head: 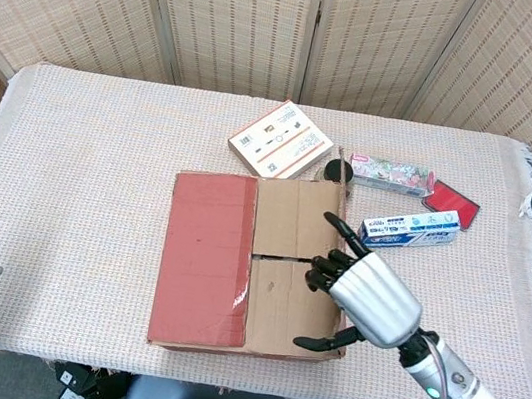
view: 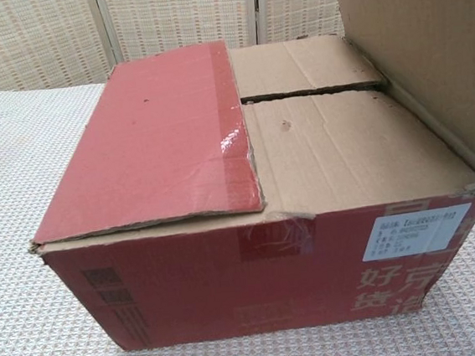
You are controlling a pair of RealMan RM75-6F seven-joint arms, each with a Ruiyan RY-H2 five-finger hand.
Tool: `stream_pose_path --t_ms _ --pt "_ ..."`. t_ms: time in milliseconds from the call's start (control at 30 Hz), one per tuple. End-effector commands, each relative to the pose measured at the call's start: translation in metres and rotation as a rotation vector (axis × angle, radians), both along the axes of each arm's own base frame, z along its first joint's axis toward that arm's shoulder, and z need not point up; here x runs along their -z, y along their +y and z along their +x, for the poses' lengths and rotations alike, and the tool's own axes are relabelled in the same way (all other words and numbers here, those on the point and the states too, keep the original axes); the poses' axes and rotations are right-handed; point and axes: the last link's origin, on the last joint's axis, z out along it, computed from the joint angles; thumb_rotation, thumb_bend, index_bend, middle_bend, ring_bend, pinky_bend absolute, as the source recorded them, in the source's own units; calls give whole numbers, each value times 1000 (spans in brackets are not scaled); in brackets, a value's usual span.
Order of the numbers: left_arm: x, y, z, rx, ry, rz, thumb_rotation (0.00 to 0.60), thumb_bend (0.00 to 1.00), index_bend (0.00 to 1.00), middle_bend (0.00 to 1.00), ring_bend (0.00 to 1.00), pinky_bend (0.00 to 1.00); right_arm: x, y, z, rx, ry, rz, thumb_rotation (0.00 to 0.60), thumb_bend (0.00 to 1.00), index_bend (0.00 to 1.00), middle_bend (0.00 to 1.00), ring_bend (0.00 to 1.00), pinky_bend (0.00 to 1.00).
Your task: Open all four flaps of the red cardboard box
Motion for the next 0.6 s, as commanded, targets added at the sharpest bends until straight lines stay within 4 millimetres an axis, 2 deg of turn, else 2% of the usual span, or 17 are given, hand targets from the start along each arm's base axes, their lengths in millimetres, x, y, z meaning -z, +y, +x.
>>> stream_pose_path --t_ms 33,200,367,500,600 --pt "-1 5 6 25 0 -10 600 251 144 215 166 0 -20 11 -21 48 -12 -39 167 108 535 521 509 0" --pt "-2 19 24 101 -23 -47 600 251 145 215 166 0 -35 22 -54 143 -11 -82 170 107 535 520 514 0" --pt "-3 34 48 196 -55 -95 600 250 156 215 166 0 -40 29 -86 244 -15 -91 168 107 536 520 516 0" --pt "0 47 76 296 -105 -173 600 250 163 215 168 0 -42 35 -109 316 -21 -94 168 107 536 520 518 0" --pt "5 57 99 367 -171 -250 598 250 178 215 177 0 -43 37 -119 340 -40 -100 167 108 536 521 518 0"
